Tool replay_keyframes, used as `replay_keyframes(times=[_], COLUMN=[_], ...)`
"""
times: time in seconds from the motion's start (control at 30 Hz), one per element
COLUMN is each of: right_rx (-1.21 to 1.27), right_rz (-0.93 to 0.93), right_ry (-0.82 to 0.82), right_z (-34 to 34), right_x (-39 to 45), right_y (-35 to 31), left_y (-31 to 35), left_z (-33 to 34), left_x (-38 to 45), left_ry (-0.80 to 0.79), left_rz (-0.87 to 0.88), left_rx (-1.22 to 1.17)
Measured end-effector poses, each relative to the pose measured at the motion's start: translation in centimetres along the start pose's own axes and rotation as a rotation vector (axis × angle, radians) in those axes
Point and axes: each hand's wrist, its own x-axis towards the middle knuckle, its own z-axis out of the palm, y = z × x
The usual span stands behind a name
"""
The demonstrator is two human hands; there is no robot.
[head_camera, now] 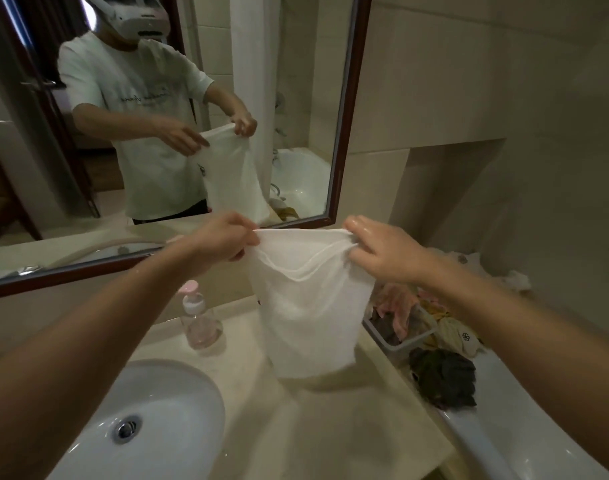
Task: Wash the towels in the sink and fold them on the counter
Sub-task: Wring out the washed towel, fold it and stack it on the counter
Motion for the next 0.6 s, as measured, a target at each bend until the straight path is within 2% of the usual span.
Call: replay_keyframes(times=[0.13, 0.23, 0.3, 0.37, 0.47, 0.53, 0.6], right_rx=[-0.161, -0.055, 0.003, 0.029, 0.112, 0.132, 0.1], right_rz=[-0.1, -0.119, -0.11, -0.092, -0.07, -0.074, -0.093], right_ry=[-0.109, -0.024, 0.006, 0.015, 0.04, 0.04, 0.029], right_z=[0.5, 0.7, 1.0, 1.7, 2.2, 2.1, 1.9], right_x=[0.4, 1.0, 1.3, 1.4, 1.7, 2.2, 3.0], right_y=[0.4, 1.3, 1.5, 1.6, 1.6, 1.6, 1.8], left_y=[-1.7, -2.9, -3.6, -4.3, -5.7, -6.8, -6.8], left_z=[1.2, 1.1, 1.1, 1.0, 0.7, 0.6, 0.4], left_x=[-0.4, -0.6, -0.6, -0.6, -0.1, 0.8, 1.8], left_ry=[0.056, 0.087, 0.097, 0.054, -0.04, 0.023, 0.084], left_rz=[0.043, 0.279, 0.418, 0.497, 0.64, 0.692, 0.682], left_rx=[-0.126, 0.122, 0.184, 0.226, 0.539, 0.651, 0.614])
